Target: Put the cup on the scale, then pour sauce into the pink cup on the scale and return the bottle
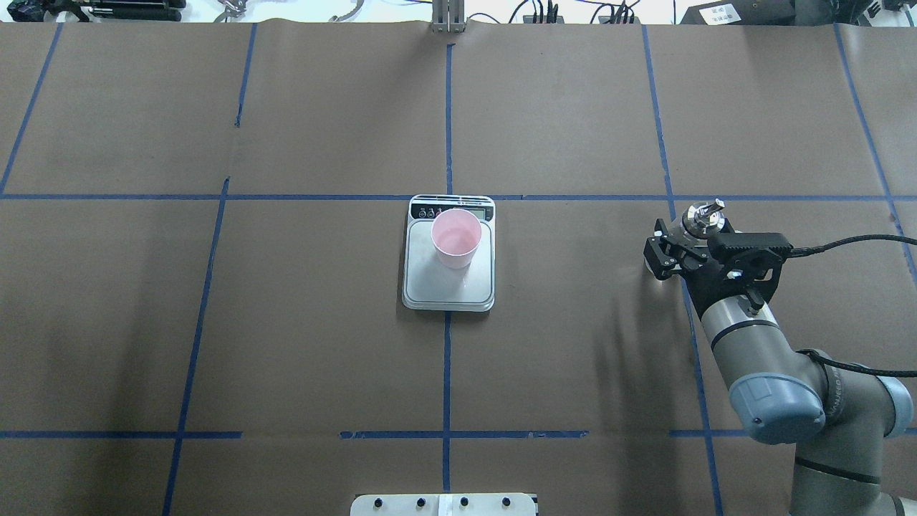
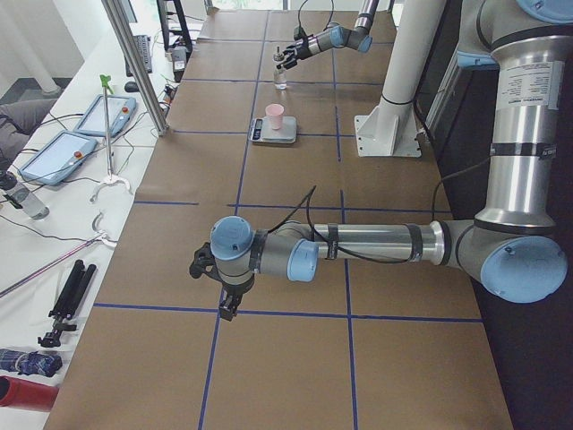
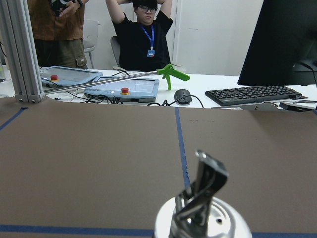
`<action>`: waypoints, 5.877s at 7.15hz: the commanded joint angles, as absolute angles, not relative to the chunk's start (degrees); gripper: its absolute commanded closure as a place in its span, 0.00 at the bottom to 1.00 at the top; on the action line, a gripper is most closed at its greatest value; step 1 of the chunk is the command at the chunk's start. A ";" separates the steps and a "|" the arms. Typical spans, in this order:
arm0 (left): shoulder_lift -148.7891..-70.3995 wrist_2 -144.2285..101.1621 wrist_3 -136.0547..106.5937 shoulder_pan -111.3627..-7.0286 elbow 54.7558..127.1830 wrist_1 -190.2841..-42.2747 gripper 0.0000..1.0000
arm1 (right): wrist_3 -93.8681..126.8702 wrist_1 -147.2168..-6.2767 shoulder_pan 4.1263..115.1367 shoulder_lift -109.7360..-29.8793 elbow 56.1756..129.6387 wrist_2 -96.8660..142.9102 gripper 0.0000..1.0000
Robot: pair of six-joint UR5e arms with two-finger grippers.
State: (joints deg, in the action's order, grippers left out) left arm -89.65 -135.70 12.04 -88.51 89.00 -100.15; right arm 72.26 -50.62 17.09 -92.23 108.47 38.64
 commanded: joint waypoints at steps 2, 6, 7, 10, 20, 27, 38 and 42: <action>-89.65 -135.70 12.04 -88.51 89.03 -100.11 0.00 | 74.26 -47.11 11.97 -95.27 108.72 33.25 0.00; -89.56 -135.70 12.04 -88.51 88.95 -100.11 0.00 | 77.61 -40.82 5.38 -102.01 108.90 27.43 0.00; -89.56 -135.70 12.13 -88.51 88.95 -100.19 0.00 | 77.61 -37.04 4.93 -104.39 108.90 27.51 0.00; -89.47 -135.70 12.13 -88.51 88.95 -100.20 0.00 | 74.64 -27.63 5.27 -112.04 107.93 28.56 0.00; -89.74 -135.70 12.04 -88.42 88.95 -100.46 0.00 | 36.61 -19.86 62.39 -111.27 105.47 94.97 0.00; -89.82 -135.70 11.95 -88.42 88.77 -100.46 0.00 | -8.86 -74.78 101.60 -99.16 105.47 138.73 0.00; -89.38 -135.70 12.22 -88.42 88.33 -100.37 0.00 | -15.62 -87.01 88.41 -94.99 96.67 132.99 0.00; -89.47 -135.70 12.30 -88.42 88.59 -100.63 0.00 | -25.31 -87.98 90.09 -96.06 96.07 130.34 0.00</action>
